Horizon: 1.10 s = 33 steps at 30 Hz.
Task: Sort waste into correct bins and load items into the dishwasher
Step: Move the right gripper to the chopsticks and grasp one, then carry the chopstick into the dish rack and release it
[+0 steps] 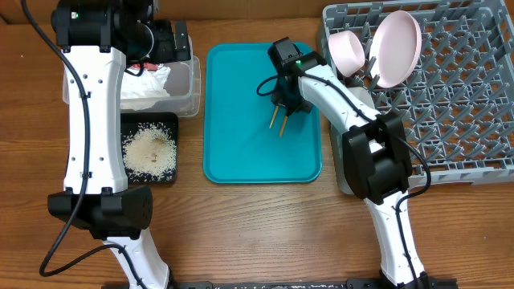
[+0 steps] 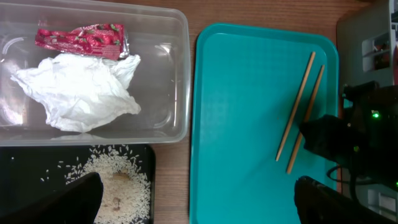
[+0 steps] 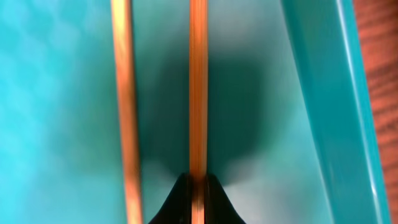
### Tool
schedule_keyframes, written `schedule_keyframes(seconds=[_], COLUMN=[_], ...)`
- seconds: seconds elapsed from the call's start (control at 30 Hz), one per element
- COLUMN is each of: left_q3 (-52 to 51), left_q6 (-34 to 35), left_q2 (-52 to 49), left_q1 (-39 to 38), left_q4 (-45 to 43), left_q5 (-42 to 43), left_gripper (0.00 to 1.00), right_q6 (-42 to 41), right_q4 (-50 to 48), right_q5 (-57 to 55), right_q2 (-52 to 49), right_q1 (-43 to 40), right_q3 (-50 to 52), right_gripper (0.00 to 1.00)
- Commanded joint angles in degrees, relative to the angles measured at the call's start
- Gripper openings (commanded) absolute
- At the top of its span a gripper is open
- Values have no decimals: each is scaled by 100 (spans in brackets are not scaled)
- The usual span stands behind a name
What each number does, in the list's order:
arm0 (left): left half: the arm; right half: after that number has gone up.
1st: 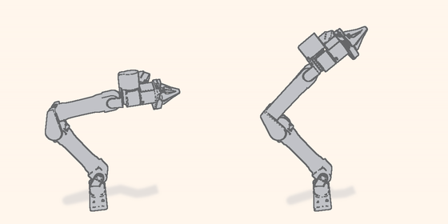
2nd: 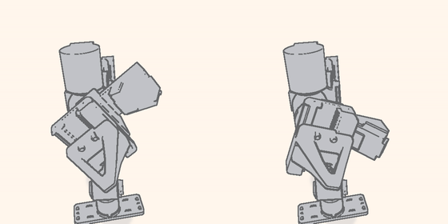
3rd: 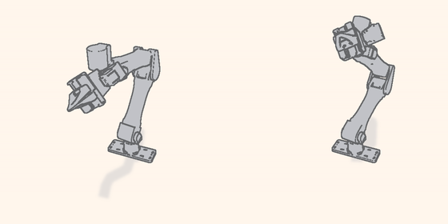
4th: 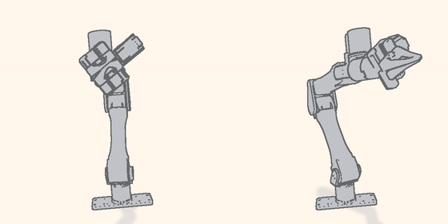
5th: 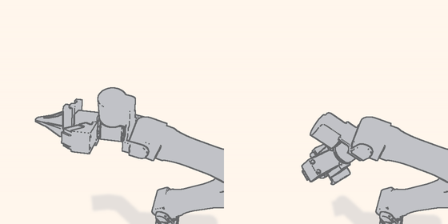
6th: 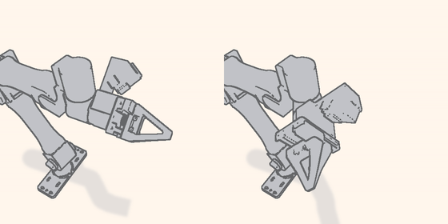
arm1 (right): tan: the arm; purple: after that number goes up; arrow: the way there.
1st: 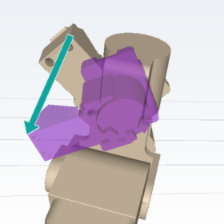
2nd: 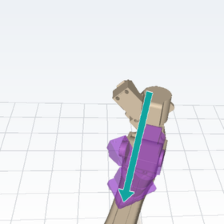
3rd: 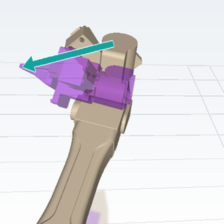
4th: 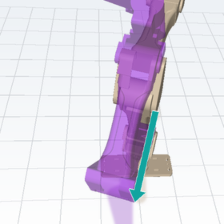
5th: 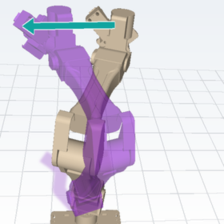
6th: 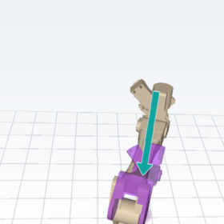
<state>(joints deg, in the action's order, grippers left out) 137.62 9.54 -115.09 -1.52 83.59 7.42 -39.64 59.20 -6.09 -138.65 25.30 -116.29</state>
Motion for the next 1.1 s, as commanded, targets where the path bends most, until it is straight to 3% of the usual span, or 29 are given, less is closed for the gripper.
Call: schedule_keyframes(seconds=[0.0,0.17,0.47,0.6,0.73,1.07], left_q3=[48,48,48,48,48,48], left_q6=[79,79,79,79,79,79], left_q2=[-63,-63,-63,-63,-63,-63], left_q1=[-55,-55,-55,-55,-55,-55], left_q4=[-4,-2,-4,-2,-2,-4], left_q5=[-35,-37,-37,-37,-37,-37], left_gripper=[100,100,100,100,100,100], right_q6=[592,1213,3091,3095,3484,4024], right_q4=[334,1010,2387,2717,2962,3783], right_q5=[323,321,188,-699,-828,-850], right_q2=[37,590,2463,3370,4072,4415], right_q1=[-105,-234,-332,-350,-407,-1075], right_q3=[-236,-800,-1635,-1633,-1633,-1228], right_gripper=[4,4,4,4,4,4])
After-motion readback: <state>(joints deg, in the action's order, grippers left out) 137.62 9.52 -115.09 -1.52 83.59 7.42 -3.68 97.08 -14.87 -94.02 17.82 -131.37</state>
